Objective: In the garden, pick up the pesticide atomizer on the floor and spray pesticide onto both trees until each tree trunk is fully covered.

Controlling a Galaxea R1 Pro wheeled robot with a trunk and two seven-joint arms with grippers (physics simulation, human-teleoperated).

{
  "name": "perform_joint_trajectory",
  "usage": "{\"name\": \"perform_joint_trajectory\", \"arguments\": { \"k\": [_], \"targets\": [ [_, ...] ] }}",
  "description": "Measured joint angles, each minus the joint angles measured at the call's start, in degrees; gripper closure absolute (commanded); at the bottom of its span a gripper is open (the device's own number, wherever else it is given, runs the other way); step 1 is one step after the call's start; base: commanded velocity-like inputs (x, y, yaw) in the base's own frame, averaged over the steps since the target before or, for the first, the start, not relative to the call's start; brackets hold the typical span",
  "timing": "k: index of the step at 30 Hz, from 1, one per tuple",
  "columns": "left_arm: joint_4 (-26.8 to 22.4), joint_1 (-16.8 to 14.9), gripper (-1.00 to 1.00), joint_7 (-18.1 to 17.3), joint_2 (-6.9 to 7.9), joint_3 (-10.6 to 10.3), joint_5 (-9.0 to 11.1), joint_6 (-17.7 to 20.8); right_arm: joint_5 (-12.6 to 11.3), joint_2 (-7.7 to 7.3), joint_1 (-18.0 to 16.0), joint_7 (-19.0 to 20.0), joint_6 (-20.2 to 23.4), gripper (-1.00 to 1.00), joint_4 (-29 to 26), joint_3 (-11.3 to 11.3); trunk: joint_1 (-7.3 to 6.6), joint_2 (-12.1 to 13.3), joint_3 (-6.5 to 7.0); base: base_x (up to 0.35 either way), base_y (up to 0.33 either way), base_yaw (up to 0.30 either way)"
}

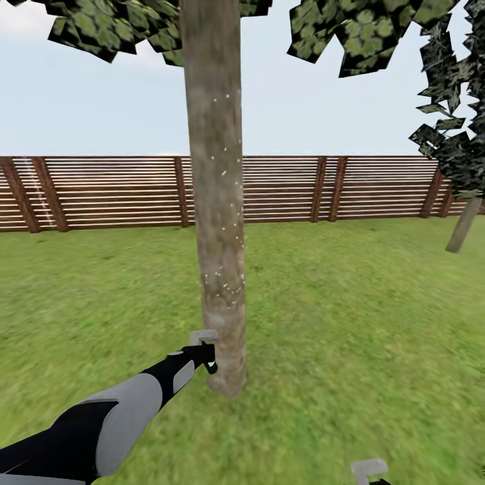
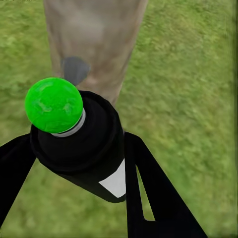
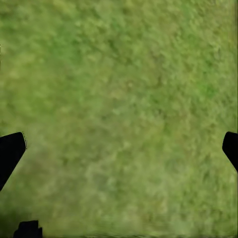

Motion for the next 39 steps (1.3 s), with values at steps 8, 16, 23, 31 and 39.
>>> {"name": "perform_joint_trajectory", "arguments": {
  "k": [8, 16, 23, 31, 39],
  "targets": [
    [-0.01, 0.0, 1.0, 0.0, 0.01, -0.01, 0.0, 0.05, 0.0, 0.01, -0.01, -0.01, 0.0, -1.0, 0.01, 0.01, 0.0, 0.0, 0.07, -0.003, 0.348, -0.119],
    [0.0, 0.01, 1.0, 0.0, 0.0, -0.02, 0.0, -0.05, 0.0, 0.01, -0.02, 0.0, -0.01, -1.0, 0.02, 0.01, 0.0, -0.01, 0.08, 0.023, 0.174, -0.229],
    [-0.24, 0.01, 1.0, -0.05, 0.13, 0.0, 0.14, -0.15, 0.02, 0.36, -0.09, 0.01, -0.09, -1.0, -1.63, 0.14, 0.0, -0.01, 0.08, 0.001, 0.007, -0.035],
    [-17.19, -0.02, 1.0, -0.07, 0.45, -0.28, 0.4, 24.08, 0.08, 0.35, -0.11, 0.02, 0.2, -1.0, -6.45, -0.02, 0.0, -0.01, 0.09, 0.0, 0.0, -0.001],
    [-43.26, -0.09, 1.0, -0.11, 0.52, -0.26, 0.51, 51.6, 0.08, 0.39, -0.09, 0.01, 0.18, -1.0, -5.07, 0.0, -0.01, -0.03, 0.08, 0.0, 0.0, 0.0]
  ]
}}
